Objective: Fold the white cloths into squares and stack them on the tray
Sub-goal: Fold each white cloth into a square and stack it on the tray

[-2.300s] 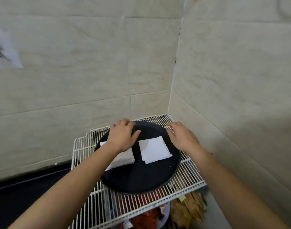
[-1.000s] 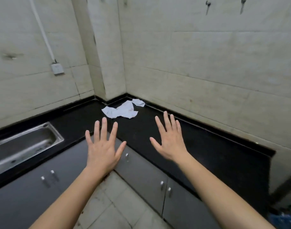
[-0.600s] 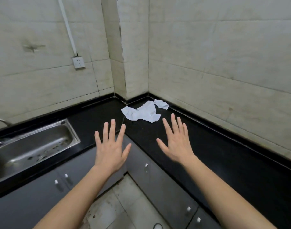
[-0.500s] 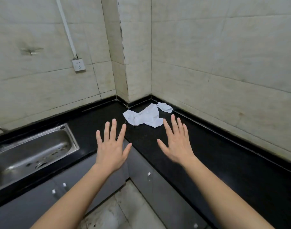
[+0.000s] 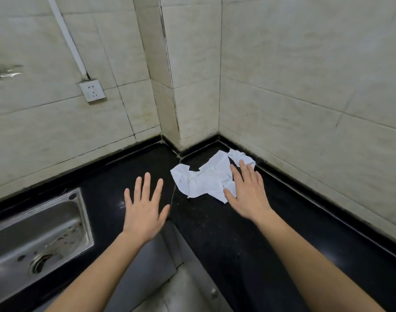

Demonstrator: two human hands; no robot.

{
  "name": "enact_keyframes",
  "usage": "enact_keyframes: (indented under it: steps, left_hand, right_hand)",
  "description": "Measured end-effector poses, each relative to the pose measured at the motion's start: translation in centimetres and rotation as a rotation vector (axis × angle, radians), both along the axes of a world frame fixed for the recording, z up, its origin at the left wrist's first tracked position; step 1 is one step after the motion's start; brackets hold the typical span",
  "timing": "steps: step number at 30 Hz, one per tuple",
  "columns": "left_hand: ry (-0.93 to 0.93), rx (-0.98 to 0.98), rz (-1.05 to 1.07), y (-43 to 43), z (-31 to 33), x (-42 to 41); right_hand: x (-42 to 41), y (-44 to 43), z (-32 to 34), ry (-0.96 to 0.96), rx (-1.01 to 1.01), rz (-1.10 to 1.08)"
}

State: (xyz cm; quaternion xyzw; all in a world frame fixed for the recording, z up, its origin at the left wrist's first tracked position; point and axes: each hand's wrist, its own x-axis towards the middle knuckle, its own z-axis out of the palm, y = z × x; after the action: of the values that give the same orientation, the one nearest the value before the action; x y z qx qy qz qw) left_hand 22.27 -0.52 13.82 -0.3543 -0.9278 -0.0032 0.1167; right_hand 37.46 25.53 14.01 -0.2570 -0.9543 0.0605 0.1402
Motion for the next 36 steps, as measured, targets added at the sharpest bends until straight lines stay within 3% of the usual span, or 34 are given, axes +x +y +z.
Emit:
enact_keyframes:
  steps: [7, 16, 25, 31, 36]
  left_hand:
    - [-0.138, -0.110, -0.080, 5.7, -5.5, -9.8]
    - [-0.288, -0.321, -0.387, 13.0, -13.2, -25.8]
    - [-0.249, -0.593, -0.689, 16.7, -19.6, -33.2]
    - [-0.263, -0.357, -0.751, 14.4, -21.9, -34.6]
    - [-0.295, -0.098, -0.785, 11.8, -20.1, -34.6]
  right_hand:
    - [-7.8, 3.2, -4.3, -0.052, -0.055, -0.065]
    - [-19.9, 2.9, -11.3, -0.237, -0.374, -0.264]
    - [-28.2, -2.6, -19.3, -0.350, -0.537, -0.137]
    - [-30.0, -3.6, -21.5, -0.463, -0.278, -0.170]
    - [-30.0, -2.9, -20.6, -0.321, -0.261, -0.130]
